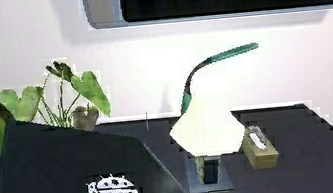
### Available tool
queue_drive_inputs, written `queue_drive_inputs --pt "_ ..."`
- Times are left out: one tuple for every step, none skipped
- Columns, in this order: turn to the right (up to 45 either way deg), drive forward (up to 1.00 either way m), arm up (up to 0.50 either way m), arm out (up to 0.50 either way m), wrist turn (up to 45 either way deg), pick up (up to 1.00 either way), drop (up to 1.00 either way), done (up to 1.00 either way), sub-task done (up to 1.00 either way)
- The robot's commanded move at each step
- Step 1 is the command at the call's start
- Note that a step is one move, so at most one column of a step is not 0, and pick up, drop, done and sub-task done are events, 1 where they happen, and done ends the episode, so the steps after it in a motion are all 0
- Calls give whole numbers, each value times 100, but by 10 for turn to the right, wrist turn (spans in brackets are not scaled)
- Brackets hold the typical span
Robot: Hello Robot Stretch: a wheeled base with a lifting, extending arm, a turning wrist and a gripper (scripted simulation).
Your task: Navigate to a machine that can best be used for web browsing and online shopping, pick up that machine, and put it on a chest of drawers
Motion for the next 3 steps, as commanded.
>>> queue_drive_inputs --pt "30 0 0 0 0 0 0 0 0" --pt "-60 0 0 0 0 0 0 0 0" --pt "-300 0 0 0 0 0 0 0 0"
